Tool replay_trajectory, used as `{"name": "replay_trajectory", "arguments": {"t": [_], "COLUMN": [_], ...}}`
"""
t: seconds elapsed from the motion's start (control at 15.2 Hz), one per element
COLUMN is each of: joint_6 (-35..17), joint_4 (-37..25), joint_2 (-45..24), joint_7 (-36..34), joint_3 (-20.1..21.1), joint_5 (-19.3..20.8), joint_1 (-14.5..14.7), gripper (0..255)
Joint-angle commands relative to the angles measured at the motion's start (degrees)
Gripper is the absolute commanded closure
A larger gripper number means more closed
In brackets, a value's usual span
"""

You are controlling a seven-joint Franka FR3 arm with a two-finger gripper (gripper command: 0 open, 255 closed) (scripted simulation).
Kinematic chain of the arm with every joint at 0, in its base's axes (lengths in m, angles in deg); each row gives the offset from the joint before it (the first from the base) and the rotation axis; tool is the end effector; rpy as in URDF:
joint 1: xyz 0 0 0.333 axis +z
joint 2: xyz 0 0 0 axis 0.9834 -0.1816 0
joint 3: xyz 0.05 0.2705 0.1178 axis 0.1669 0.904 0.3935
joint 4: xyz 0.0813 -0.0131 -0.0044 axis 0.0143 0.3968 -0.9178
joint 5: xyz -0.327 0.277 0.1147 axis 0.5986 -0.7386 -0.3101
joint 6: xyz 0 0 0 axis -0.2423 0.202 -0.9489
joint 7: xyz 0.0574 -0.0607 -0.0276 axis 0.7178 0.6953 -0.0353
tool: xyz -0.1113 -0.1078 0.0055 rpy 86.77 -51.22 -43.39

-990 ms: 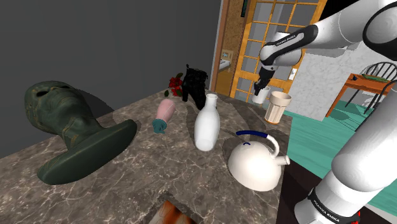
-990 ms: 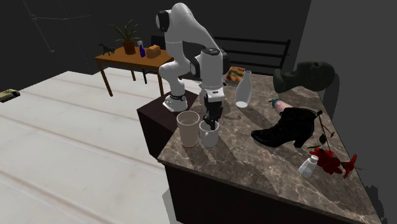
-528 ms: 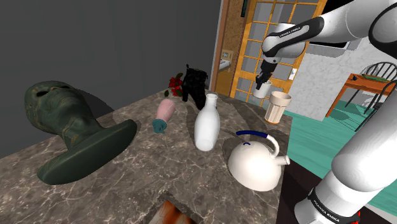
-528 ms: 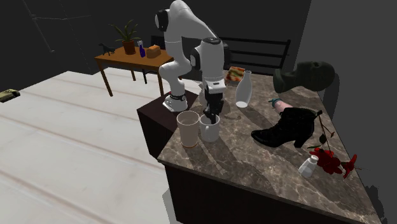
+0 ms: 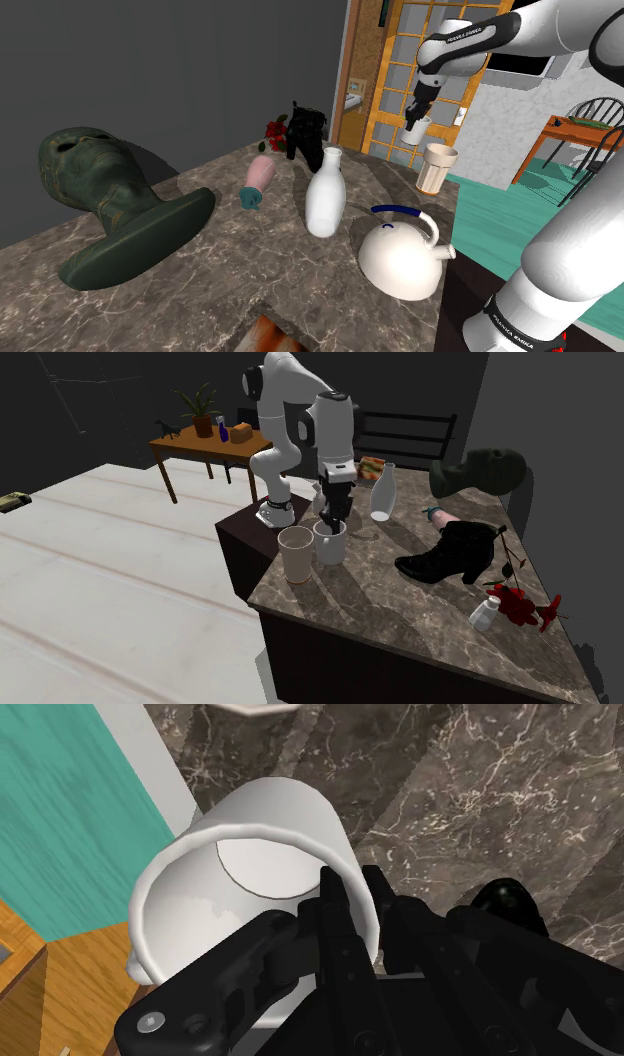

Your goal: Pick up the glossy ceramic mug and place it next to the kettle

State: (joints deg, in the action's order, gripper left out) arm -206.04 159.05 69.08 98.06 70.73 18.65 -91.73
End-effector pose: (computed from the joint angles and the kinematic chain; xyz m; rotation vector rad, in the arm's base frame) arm 0.5473 -0.2938 0.4218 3.0611 0.0091 0.2367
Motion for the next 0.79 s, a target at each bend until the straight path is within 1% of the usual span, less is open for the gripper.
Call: {"name": "replay_trajectory", "arguments": {"t": [0.0, 0.73], "joint_6": [1.62, 10.02], "joint_4": [-1.39, -9.33], "joint_2": [0.23, 0.71], "joint_7": [-0.06, -0.23], "joint_3": [0.02, 0.11], "joint_5": [0.08, 0.23], "joint_1": [0.02, 0.07], "gripper": [255, 255]}}
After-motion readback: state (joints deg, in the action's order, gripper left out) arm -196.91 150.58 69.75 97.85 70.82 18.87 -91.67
